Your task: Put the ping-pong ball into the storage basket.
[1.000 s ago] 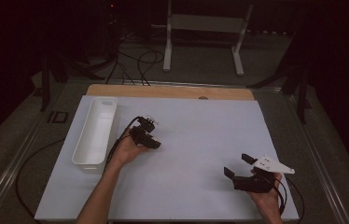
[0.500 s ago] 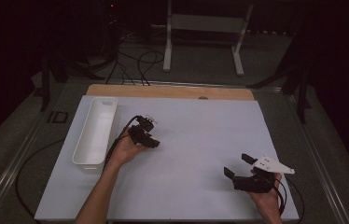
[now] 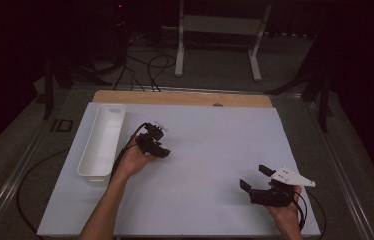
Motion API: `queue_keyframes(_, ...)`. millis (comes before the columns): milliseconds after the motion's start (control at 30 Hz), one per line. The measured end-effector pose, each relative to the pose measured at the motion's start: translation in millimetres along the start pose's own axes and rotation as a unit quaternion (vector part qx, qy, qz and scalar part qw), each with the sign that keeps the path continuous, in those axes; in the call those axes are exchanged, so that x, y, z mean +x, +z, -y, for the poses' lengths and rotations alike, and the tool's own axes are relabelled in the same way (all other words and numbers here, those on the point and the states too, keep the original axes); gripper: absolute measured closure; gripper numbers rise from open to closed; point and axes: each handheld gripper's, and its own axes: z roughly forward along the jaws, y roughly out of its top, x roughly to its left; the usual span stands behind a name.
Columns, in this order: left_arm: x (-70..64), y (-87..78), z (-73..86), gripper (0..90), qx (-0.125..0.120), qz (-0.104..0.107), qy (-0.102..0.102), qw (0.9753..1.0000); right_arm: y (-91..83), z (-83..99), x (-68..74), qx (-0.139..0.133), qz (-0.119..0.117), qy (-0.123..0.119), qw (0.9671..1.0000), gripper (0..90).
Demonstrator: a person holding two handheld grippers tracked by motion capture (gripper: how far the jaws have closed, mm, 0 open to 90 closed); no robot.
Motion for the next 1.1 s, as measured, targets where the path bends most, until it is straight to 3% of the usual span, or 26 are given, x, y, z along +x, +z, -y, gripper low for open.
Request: queue_keyframes(1100,-1.0,-24.9,0.1,51.2,-0.018,-0.002,-0.003,0.9998,0.9,0.4,1.1,-0.001,-0.003,-0.001,1.0,8.0)
